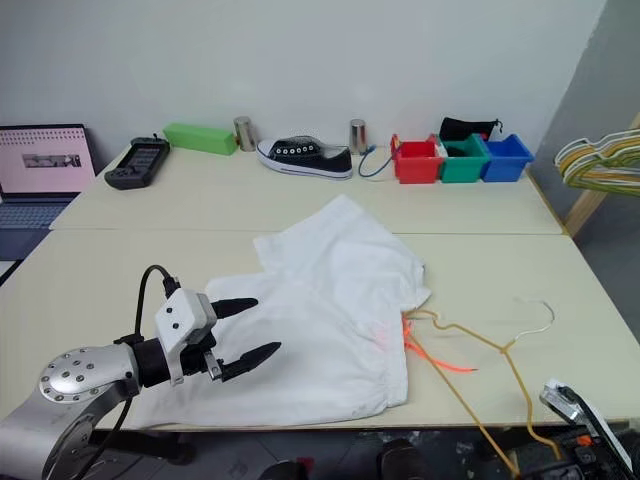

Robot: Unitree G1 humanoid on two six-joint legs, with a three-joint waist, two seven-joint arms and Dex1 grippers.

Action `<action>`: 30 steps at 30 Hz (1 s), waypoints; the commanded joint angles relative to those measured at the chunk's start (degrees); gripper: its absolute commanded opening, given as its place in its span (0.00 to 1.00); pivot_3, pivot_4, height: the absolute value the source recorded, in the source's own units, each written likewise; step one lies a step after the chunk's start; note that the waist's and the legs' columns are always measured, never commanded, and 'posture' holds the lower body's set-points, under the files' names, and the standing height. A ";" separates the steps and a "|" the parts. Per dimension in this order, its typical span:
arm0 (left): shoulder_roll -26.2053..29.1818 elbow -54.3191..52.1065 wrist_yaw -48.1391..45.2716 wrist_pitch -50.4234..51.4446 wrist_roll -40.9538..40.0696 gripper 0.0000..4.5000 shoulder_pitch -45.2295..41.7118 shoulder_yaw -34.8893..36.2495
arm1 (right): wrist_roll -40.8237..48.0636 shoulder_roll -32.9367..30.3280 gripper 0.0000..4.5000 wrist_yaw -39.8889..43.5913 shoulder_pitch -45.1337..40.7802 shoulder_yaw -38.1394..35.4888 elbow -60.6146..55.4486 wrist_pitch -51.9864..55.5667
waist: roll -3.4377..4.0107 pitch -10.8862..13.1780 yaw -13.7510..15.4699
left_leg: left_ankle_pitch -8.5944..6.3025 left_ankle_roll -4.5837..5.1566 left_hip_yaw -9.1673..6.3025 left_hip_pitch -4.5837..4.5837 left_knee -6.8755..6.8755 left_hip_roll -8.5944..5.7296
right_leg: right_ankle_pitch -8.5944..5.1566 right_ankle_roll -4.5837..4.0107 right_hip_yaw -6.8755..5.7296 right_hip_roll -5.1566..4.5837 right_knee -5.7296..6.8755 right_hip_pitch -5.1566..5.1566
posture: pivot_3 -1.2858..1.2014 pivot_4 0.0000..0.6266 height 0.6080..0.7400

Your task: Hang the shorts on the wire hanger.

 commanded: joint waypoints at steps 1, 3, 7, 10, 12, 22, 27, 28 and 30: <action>1.18 -0.74 -0.23 -0.79 0.10 1.00 -0.31 0.75 | 4.47 3.02 0.00 -2.35 -3.63 1.04 0.40 4.74 | 0.01 0.04 0.08 | -0.01 0.00 0.00 -0.01 -0.01 0.00 | 0.00 -0.01 0.00 0.00 0.00 0.00 | 0.45 0.16 1.00; 1.27 -0.79 -0.17 -0.94 0.29 1.00 0.07 1.03 | 5.23 3.87 0.00 -3.46 -3.83 1.38 -0.50 5.71 | 0.02 0.05 0.19 | -0.01 0.00 0.03 -0.03 0.00 0.00 | -0.01 0.00 0.03 0.00 0.00 -0.02 | 0.45 0.16 1.00; 1.39 -1.06 0.08 -1.00 0.32 1.00 0.28 1.06 | 6.84 5.52 0.00 -5.71 -3.11 1.41 -2.14 7.39 | 0.01 0.06 0.83 | -0.02 0.00 0.04 -0.03 0.00 0.00 | 0.00 0.00 0.04 0.01 0.01 -0.04 | 0.45 0.15 1.00; 1.62 -0.98 -0.07 -1.57 0.75 1.00 0.83 1.13 | 7.72 5.95 0.00 -6.72 -1.58 0.73 -2.94 8.11 | 0.01 0.06 1.19 | -0.02 0.00 0.03 -0.03 0.01 0.00 | 0.00 0.00 0.04 0.01 0.01 -0.04 | 0.45 0.15 1.00; 1.70 -0.87 -0.10 -1.81 0.86 1.00 1.03 1.19 | 8.25 5.57 0.00 -7.00 0.02 -0.05 -3.26 8.32 | 0.00 0.06 1.45 | -0.02 0.01 0.04 -0.03 0.01 0.00 | -0.01 0.00 0.04 0.01 0.01 -0.04 | 0.45 0.15 1.00; 1.78 -0.10 -0.43 -3.56 2.01 1.00 1.03 0.08 | 11.83 10.82 0.00 -11.89 -1.28 -1.10 -3.28 10.26 | -0.05 0.09 2.30 | -0.03 0.00 0.06 -0.03 0.01 0.04 | -0.01 0.00 0.06 0.01 0.01 -0.08 | 0.45 0.15 1.00; 2.15 0.25 -0.80 -3.95 2.26 1.00 0.61 0.07 | 19.42 19.82 0.00 -22.26 -9.57 -0.28 3.26 12.53 | -0.10 0.16 2.22 | -0.03 0.00 0.08 -0.07 0.01 0.09 | 0.00 0.00 0.08 0.05 0.01 -0.15 | 0.45 0.15 1.00; 2.16 0.51 -0.68 -3.83 2.29 1.00 0.03 0.09 | 21.93 21.49 0.00 -25.44 -10.95 -0.15 4.82 12.53 | -0.10 0.16 2.28 | -0.03 0.00 0.12 -0.08 0.02 0.08 | 0.00 0.01 0.12 0.05 0.01 -0.16 | 0.45 0.15 1.00; 2.17 0.73 -0.43 -3.58 2.34 1.00 -1.09 -0.02 | 25.18 24.83 0.00 -31.42 -12.57 0.16 7.42 12.53 | -0.11 0.15 2.29 | -0.02 0.01 0.13 -0.11 0.02 0.07 | 0.01 0.01 0.13 0.05 0.01 -0.17 | 0.46 0.14 1.00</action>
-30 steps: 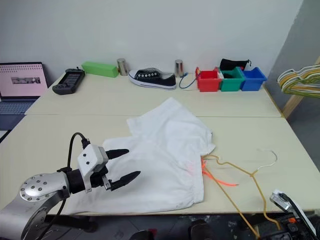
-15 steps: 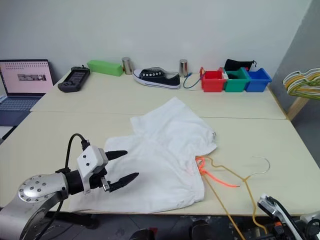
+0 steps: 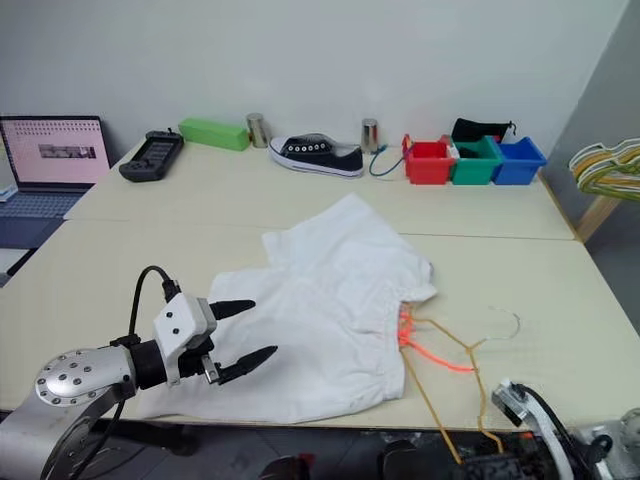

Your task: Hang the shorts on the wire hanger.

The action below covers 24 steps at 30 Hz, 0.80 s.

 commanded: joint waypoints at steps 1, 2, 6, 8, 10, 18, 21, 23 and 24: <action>0.65 0.22 0.36 -0.86 0.53 1.00 -2.48 0.09 | 8.98 4.76 0.00 -11.19 -2.69 -0.26 3.93 0.44 | -0.01 -0.01 0.00 | 0.00 0.00 0.00 -0.03 -0.01 0.00 | 0.00 0.00 -0.01 0.01 0.02 -0.02 | 0.46 0.14 1.00; 0.71 0.22 0.20 -0.91 0.58 1.00 -2.58 0.01 | 10.54 5.09 0.00 -13.66 -2.48 -0.15 4.64 0.44 | 0.05 -0.04 0.05 | 0.00 0.00 -0.03 -0.08 0.00 0.01 | 0.00 0.00 -0.03 0.04 0.05 -0.07 | 0.46 0.15 1.00; 0.75 0.69 -0.35 -1.24 0.86 1.00 -2.63 0.11 | 16.47 5.25 0.00 -21.91 -1.94 -0.58 6.99 -0.09 | 0.26 -0.14 0.05 | 0.01 0.02 -0.03 -0.67 0.03 -0.06 | 0.24 0.40 0.04 0.06 0.12 -0.29 | 0.45 0.15 1.00; 0.93 1.37 -0.83 -2.25 1.75 1.00 -2.62 -0.40 | 19.63 5.74 0.00 -26.31 -2.76 -0.45 9.76 -2.03 | 0.26 -0.14 0.03 | 0.01 0.03 -0.03 -0.70 0.03 -0.03 | 0.26 0.43 0.03 0.08 0.12 -0.32 | 0.45 0.15 1.00; 0.60 1.57 -0.71 -2.37 1.93 1.00 -3.08 -0.97 | 24.38 6.22 0.00 -31.24 -3.72 0.56 11.92 -5.17 | 0.26 -0.13 -0.01 | 0.01 0.03 -0.04 -0.69 0.03 -0.02 | 0.26 0.43 0.03 0.10 0.12 -0.32 | 0.45 0.15 1.00; 0.34 1.86 -0.69 -2.90 2.05 1.00 -3.45 -1.83 | 35.25 5.48 0.00 -42.15 -9.92 4.17 14.71 -13.78 | 0.30 -0.12 -0.12 | 0.14 0.24 0.02 -0.66 0.08 -0.03 | 0.19 0.27 0.21 0.13 0.13 -0.30 | 0.45 0.14 1.00; 0.40 2.35 -0.75 -3.23 2.19 1.00 -3.75 -2.04 | 32.86 3.90 0.00 -40.72 -12.67 4.72 16.00 -12.54 | 0.31 -0.13 -0.12 | 0.18 0.29 0.18 -0.65 0.08 -0.06 | 0.25 0.37 0.47 0.16 0.13 -0.33 | 0.45 0.14 1.00; 0.41 2.54 -0.82 -3.30 2.21 1.00 -4.02 -2.24 | 30.34 3.32 0.00 -39.29 -15.77 5.27 17.80 -11.61 | 0.31 -0.13 -0.12 | 0.18 0.29 0.34 -0.64 0.08 -0.07 | 0.28 0.43 0.79 0.26 0.13 -0.34 | 0.45 0.14 1.00; 0.42 2.63 -0.90 -3.32 2.16 1.00 -4.16 -2.40 | 28.82 3.11 0.00 -38.34 -17.46 5.60 18.53 -11.05 | 0.30 -0.13 -0.14 | 0.18 0.29 0.44 -0.64 0.08 -0.07 | 0.31 0.48 0.91 0.27 0.13 -0.38 | 0.45 0.14 1.00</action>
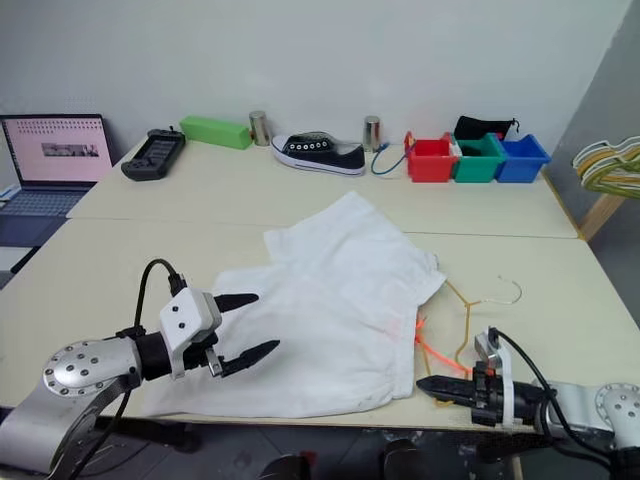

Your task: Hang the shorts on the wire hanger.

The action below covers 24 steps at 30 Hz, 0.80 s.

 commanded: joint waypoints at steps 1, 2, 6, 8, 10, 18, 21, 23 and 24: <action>0.37 -0.51 -0.59 -1.04 -0.04 1.00 -1.08 -0.45 | -4.97 -1.50 0.00 4.37 -6.12 0.68 1.92 2.00 | -0.01 0.00 -0.05 | 0.00 0.00 0.06 0.00 0.01 0.00 | 0.07 0.14 0.09 0.01 0.00 -0.01 | 0.45 0.14 1.00; 0.95 -0.72 -1.35 -0.83 -0.33 1.00 -1.02 -0.58 | -9.20 -2.60 0.00 7.25 -8.55 1.83 0.50 2.56 | 0.00 0.00 -0.06 | 0.00 0.00 0.15 0.01 0.02 0.00 | 0.12 0.21 0.19 0.01 -0.01 -0.03 | 0.45 0.14 1.00; 4.04 0.93 -4.87 -0.31 -1.96 1.00 -3.93 1.10 | -27.13 -7.69 0.00 20.02 -17.58 8.19 -6.71 -2.52 | 0.07 -0.02 -0.31 | 0.00 0.00 0.39 -0.03 0.04 0.03 | 0.19 0.33 0.40 0.02 0.03 -0.27 | 0.46 0.10 1.00; 6.20 4.06 -6.45 0.21 -3.06 1.00 -9.75 2.22 | -39.34 -10.18 0.00 26.42 -22.41 13.96 -10.57 -10.67 | 0.13 -0.05 -0.26 | 0.01 0.01 0.38 -0.03 0.05 0.04 | 0.25 0.43 0.37 0.04 0.07 -0.31 | 0.46 0.09 1.00; 8.98 8.39 -9.11 1.18 -4.47 1.00 -18.66 2.44 | -52.52 -9.80 0.00 28.31 -28.80 20.25 -10.38 -19.63 | 0.07 -0.12 -0.22 | 0.02 0.03 0.36 -0.05 0.04 0.13 | 0.30 0.36 0.32 0.12 0.07 -0.36 | 0.46 0.07 1.00; 10.48 35.93 -23.27 -8.64 3.05 1.00 -56.14 -10.25 | -84.63 3.62 0.00 29.10 -44.75 32.78 4.11 -45.12 | 0.39 -1.06 -1.36 | 0.21 0.25 0.37 -0.73 0.21 -0.02 | 0.96 0.59 0.37 0.10 -0.11 -0.84 | 0.47 0.00 1.00; 8.04 47.45 -27.65 -18.31 8.77 1.00 -64.68 -15.37 | -91.13 6.95 0.00 29.41 -46.18 34.47 6.43 -50.02 | 0.38 -1.10 -1.42 | 0.22 0.25 0.31 -0.73 0.13 -0.02 | 1.04 0.35 0.28 0.10 -0.02 -0.90 | 0.47 0.00 1.00; 5.84 55.75 -29.45 -23.87 11.81 1.00 -70.02 -17.50 | -93.88 8.77 0.00 29.75 -46.90 34.28 6.88 -51.01 | 0.39 -1.09 -1.74 | 0.22 0.25 0.27 -0.75 0.13 -0.02 | 1.06 0.28 0.26 0.12 0.02 -0.92 | 0.47 0.00 1.00; 4.93 59.50 -30.14 -26.23 13.11 1.00 -72.30 -18.30 | -94.79 9.53 0.00 29.99 -47.21 34.07 6.97 -51.00 | 0.39 -1.09 -1.85 | 0.22 0.24 0.29 -0.75 0.15 -0.01 | 1.06 0.27 0.30 0.12 0.08 -0.93 | 0.47 0.00 1.00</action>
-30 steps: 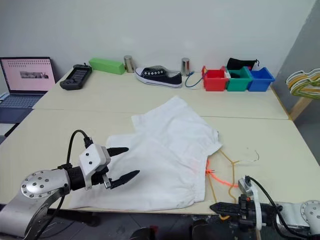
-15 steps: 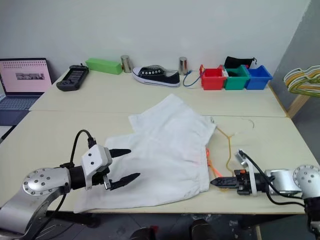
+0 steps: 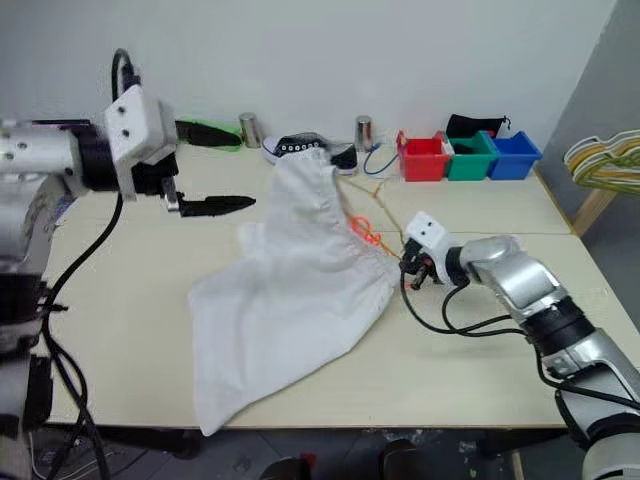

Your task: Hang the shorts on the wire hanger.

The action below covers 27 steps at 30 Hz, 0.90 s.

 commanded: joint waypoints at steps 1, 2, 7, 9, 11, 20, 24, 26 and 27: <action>-2.94 15.57 -4.05 -12.46 6.90 1.00 -10.13 -3.69 | -5.20 2.42 0.00 0.76 -3.58 -1.79 -0.93 -2.50 | 0.00 0.00 -0.29 | 0.00 0.00 -0.01 -0.04 0.02 0.00 | 0.00 -0.01 -0.02 0.00 0.00 -0.04 | 0.46 0.00 1.00; -3.59 19.03 -5.10 -14.98 8.28 1.00 -11.97 -4.59 | -6.14 3.11 0.00 0.87 -3.93 -2.10 -1.09 -2.52 | 0.00 0.00 -0.73 | 0.01 0.00 -0.02 -0.10 0.04 0.00 | 0.00 -0.01 -0.02 0.00 0.02 -0.10 | 0.46 0.00 1.00; -6.59 30.03 -8.79 -23.65 12.94 1.00 -16.61 -7.39 | -8.74 4.86 0.00 1.92 -5.13 -3.55 -3.76 -0.67 | 0.02 -0.04 -2.23 | 0.02 -0.01 -0.07 -0.12 0.08 0.00 | 0.01 -0.01 -0.02 0.00 0.08 -0.11 | 0.45 0.00 1.00; -7.57 32.84 -9.17 -26.03 14.30 1.00 -17.55 -7.81 | -9.15 5.45 0.00 2.25 -5.33 -4.25 -4.80 0.22 | 0.02 -0.04 -2.79 | 0.02 0.00 -0.10 -0.12 0.08 0.00 | 0.01 -0.02 -0.04 0.00 0.13 -0.11 | 0.45 0.00 1.00; -8.51 35.46 -8.74 -29.02 16.25 1.00 -18.15 -8.46 | -9.34 5.64 0.00 3.06 -5.30 -4.72 -7.67 1.86 | 0.02 -0.04 -3.33 | 0.03 0.00 -0.11 -0.12 0.10 0.00 | 0.01 -0.02 -0.04 0.00 0.14 -0.11 | 0.44 0.00 1.00; -11.03 41.62 -3.46 -37.11 23.56 1.00 -19.17 -10.33 | -16.38 4.14 0.00 3.95 -5.13 -2.23 -15.00 1.61 | 0.01 -0.04 -5.43 | 0.02 0.00 -0.17 -0.14 0.38 -0.03 | 0.01 -0.01 -0.04 -0.02 0.55 -0.16 | 0.43 0.00 1.00; -11.87 43.32 -1.68 -38.43 25.16 0.86 -19.24 -10.29 | -20.24 4.09 0.00 3.65 -5.02 -1.48 -14.68 -0.43 | 0.01 -0.04 -6.19 | 0.02 0.01 -0.18 -0.15 0.80 -0.06 | -0.03 0.06 -0.01 -0.02 0.94 -0.17 | 0.43 0.00 1.00; -12.11 43.90 -1.50 -38.83 25.63 0.77 -19.39 -10.15 | -22.05 4.10 0.00 3.60 -4.94 -1.32 -14.04 -1.44 | 0.01 -0.04 -6.55 | 0.03 0.03 -0.17 -0.14 0.93 -0.06 | -0.14 0.26 0.01 -0.02 1.01 -0.17 | 0.43 0.00 1.00; -12.20 44.15 -1.55 -38.88 25.75 0.72 -19.57 -10.04 | -22.83 4.07 0.00 3.60 -4.85 -1.28 -13.66 -1.91 | 0.01 -0.04 -6.84 | 0.07 0.09 -0.17 -0.14 0.93 -0.06 | -0.14 0.27 0.01 -0.02 1.01 -0.17 | 0.43 0.00 1.00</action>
